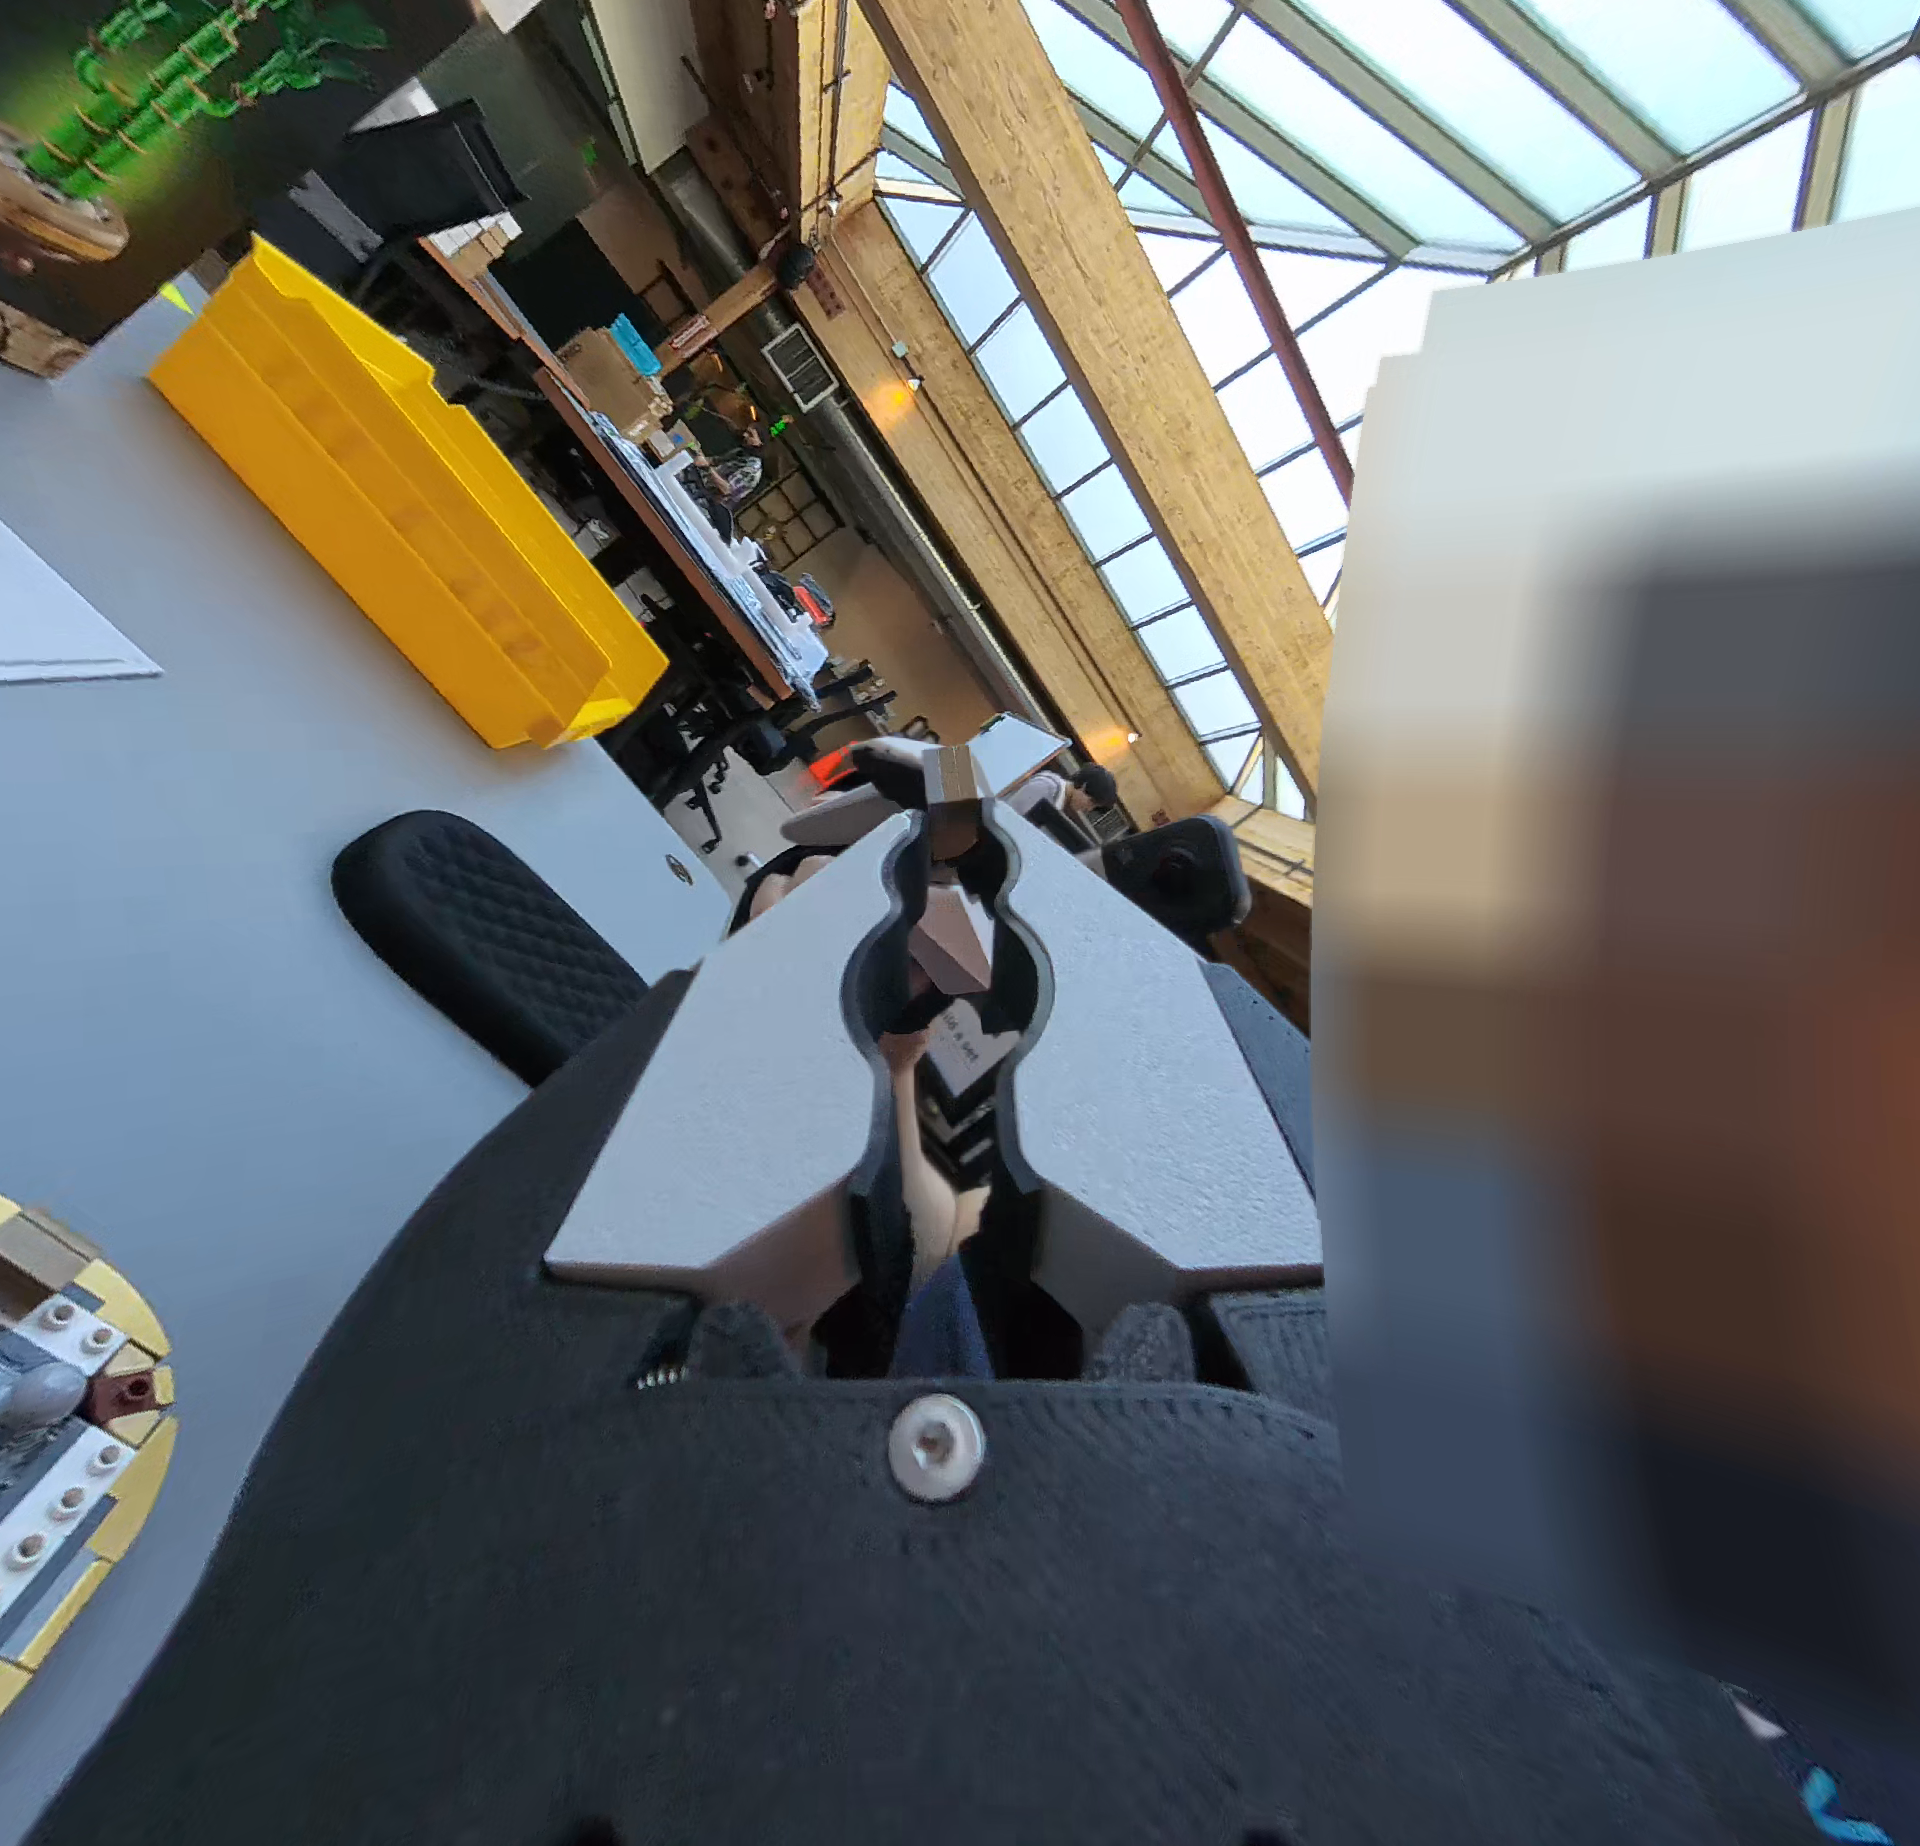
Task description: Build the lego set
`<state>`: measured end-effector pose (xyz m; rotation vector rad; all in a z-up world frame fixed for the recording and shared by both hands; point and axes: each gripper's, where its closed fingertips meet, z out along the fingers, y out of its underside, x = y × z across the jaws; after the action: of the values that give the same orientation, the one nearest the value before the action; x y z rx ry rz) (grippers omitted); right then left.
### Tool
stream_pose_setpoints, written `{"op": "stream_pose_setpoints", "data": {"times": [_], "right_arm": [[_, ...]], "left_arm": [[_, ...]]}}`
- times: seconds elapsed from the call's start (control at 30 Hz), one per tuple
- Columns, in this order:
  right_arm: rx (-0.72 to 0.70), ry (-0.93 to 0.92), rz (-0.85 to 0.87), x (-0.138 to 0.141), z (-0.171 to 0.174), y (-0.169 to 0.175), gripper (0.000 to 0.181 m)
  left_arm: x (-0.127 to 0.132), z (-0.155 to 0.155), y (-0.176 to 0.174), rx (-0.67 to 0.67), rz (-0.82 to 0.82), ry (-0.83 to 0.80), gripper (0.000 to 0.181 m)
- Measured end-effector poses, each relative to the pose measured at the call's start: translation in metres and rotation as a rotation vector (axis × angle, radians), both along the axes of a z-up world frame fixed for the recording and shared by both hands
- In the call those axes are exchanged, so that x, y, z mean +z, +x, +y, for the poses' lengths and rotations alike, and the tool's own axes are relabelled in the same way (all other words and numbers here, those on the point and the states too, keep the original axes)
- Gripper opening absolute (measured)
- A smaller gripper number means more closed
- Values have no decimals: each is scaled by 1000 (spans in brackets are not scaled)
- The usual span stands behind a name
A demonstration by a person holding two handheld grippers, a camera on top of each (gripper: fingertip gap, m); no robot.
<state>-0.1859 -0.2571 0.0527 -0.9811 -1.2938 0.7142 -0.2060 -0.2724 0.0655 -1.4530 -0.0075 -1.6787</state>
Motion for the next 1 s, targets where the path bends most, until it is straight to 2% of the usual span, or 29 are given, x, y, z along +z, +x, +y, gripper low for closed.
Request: {"op": "stream_pose_setpoints", "data": {"times": [0.03,0.17,0.33,0.53,0.73,1.0], "right_arm": [[-5,-3,-8,0,1,1,26],[-35,54,-49,5,0,4,23],[-5,78,-91,14,-14,5,14],[-10,131,-123,18,-12,4,7],[39,89,-139,13,-14,3,0],[74,27,-114,14,-14,6,0]], "left_arm": [[2,-1,1,9,26,17,6],[5,-3,5,49,125,68,7],[3,-1,7,107,221,92,7],[3,-2,14,84,224,91,7],[2,-4,16,66,232,95,7],[2,-4,14,67,221,92,7]]}}
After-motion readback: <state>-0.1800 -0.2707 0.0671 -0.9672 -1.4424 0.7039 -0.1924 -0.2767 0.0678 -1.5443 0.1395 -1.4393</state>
